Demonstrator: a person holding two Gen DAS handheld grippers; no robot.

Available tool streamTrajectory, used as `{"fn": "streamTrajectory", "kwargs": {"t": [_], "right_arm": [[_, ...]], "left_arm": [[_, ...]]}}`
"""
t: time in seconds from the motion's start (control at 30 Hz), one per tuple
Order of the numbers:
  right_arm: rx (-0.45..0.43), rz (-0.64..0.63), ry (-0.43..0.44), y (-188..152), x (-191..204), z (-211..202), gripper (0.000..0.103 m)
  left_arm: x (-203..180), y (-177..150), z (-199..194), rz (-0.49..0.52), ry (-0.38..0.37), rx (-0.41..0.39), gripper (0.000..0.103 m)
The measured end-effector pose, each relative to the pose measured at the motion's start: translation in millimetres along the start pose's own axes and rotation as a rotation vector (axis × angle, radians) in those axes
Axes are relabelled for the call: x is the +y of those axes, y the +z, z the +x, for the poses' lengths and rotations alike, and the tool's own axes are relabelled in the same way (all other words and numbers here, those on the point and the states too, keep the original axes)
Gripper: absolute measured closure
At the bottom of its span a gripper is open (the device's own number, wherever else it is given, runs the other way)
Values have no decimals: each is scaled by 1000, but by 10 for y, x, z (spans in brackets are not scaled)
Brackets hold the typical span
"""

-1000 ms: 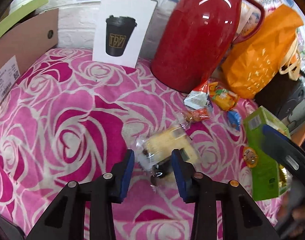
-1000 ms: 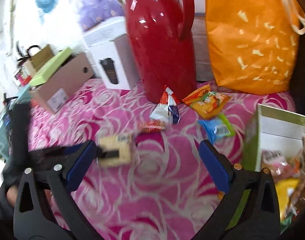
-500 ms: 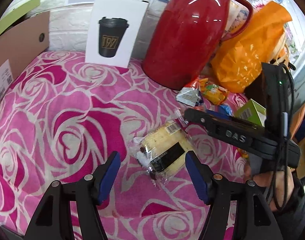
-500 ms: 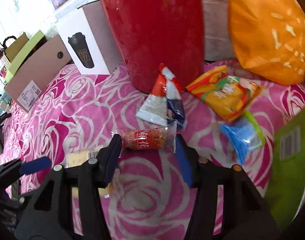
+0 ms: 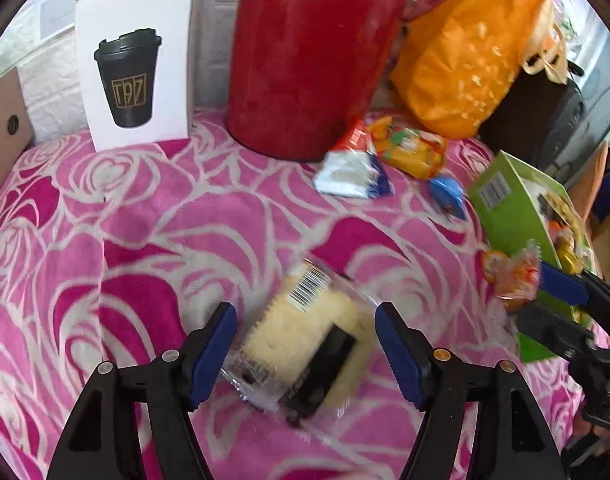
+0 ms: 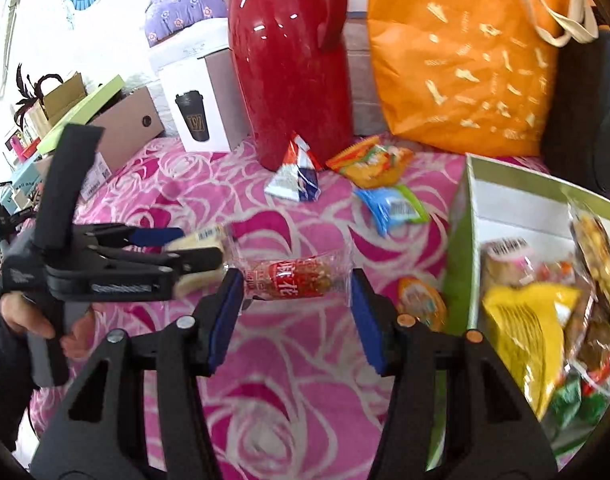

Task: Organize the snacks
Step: 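Grasp the cracker pack with the left tool while the right tool grasps the red-labelled candy, then carry both items into the green box and open both tools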

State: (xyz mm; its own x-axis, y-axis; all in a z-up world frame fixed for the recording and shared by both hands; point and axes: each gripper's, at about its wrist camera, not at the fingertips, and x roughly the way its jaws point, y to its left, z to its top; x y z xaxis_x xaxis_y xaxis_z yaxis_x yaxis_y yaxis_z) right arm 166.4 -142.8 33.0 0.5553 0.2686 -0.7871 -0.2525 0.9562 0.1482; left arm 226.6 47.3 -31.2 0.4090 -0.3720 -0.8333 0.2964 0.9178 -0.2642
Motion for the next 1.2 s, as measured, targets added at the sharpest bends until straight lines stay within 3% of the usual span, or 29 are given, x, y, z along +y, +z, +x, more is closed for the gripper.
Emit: {"fn": "streamTrajectory", "kwargs": {"t": [0.1,0.33,0.43,0.6,0.83,1.03,1.2], "right_arm": [[12,15,6,-56,-30,-5,47],[5,20,25,-124,-25,-137,47],[8,22,39,-149,-18,-181,48],[-27,9,70,-188,25,-352,48],[-108,27,56,-205,-77,-726,48],[-185,83,-36,-311,-481,-1136,48],[-225,175,-151,-492,-987,-1424,48]], "left_arm": [[-134,-115,-86,17,-52,17,27],[-317,-192,47,69,140,39,27],[-342,-196,36,69,206,33,43],[-356,-223,-175,-1,138,19,43],[-717,-165,-716,-12,72,-87,43],[-1396,2,-946,66,-49,-164,43],[-1972,75,-828,138,-135,-164,43]]}}
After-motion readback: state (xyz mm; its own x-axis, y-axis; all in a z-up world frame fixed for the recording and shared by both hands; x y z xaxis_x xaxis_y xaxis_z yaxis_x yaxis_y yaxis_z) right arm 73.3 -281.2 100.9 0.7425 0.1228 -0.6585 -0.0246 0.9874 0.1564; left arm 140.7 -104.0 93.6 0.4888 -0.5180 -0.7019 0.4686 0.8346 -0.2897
